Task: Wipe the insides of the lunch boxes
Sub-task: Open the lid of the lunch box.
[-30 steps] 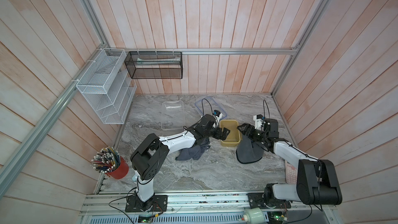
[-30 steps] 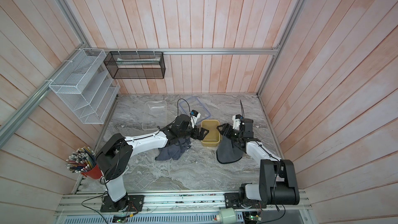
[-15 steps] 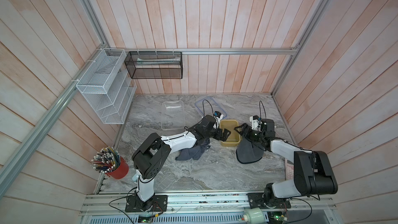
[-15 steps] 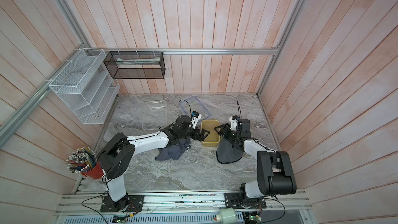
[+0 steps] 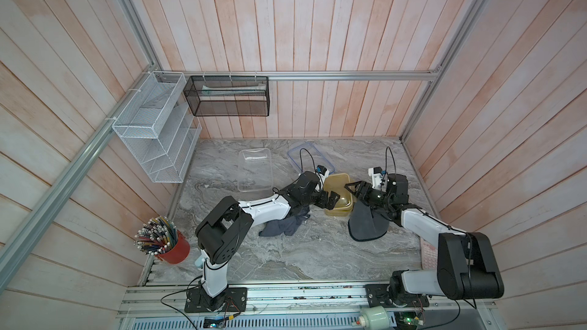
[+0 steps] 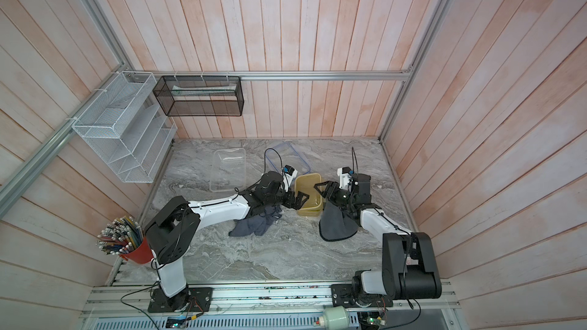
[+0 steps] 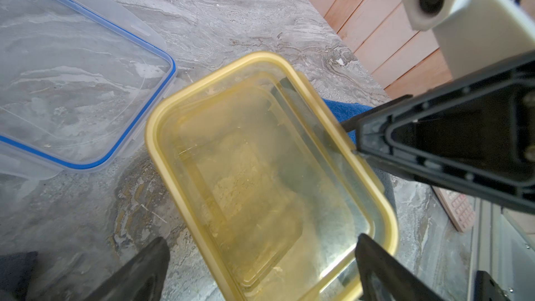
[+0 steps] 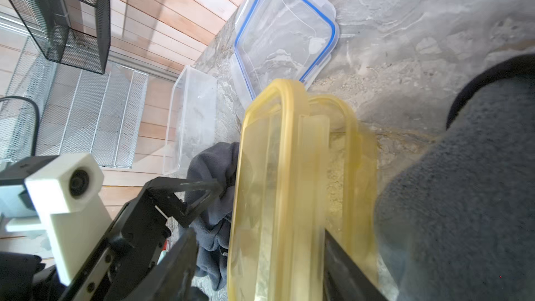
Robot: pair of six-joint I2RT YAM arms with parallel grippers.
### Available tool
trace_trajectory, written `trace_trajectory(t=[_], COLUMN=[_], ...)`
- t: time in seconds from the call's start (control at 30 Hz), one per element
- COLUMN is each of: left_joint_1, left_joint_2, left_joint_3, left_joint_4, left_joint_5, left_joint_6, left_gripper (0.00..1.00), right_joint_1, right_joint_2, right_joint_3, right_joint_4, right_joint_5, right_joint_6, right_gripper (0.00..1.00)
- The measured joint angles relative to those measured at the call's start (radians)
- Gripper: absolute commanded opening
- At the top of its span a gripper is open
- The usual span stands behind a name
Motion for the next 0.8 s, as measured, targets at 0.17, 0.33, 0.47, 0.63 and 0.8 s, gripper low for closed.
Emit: trace_trajectory(t=[0.17,0.33,0.47,0.63,0.8], left_joint_1=[-0.082,-0.203,-0.257,-0.262,-0.259], left_joint_2=[-0.047,-0.094,-0.080,-0.005,0.046], left_joint_3=[-0.056,-0.077,-0.069,-0.014,0.040], left_joint_4=[0.013,0.024,0.026,0.005,-0.023], left_joint_5=[-0.109,-0.207,-0.291,-0.424,-0.526], left_joint_6=[0.087,0.183,0.230,0.245,0.243], left_gripper=[1.00,1.00,1.00,0.97,0.91], right_joint_1=[0.000,0.004,0.006,0.011,0.019], right_joint_2=[-0.014,-0.022,-0.031,-0.033,-0.039], right_joint_3=[-0.018,-0.023,-0.023,-0.023,-0.024], right_joint_4=[0.034,0.052,0.061,0.077,0.087], right_joint_5=[-0.030,-0.046,-0.050,-0.051,-0.051], right_joint_6=[0.053,0.093,0.116,0.139,0.158], right_gripper=[0.60,0.60,0.60,0.59,0.59])
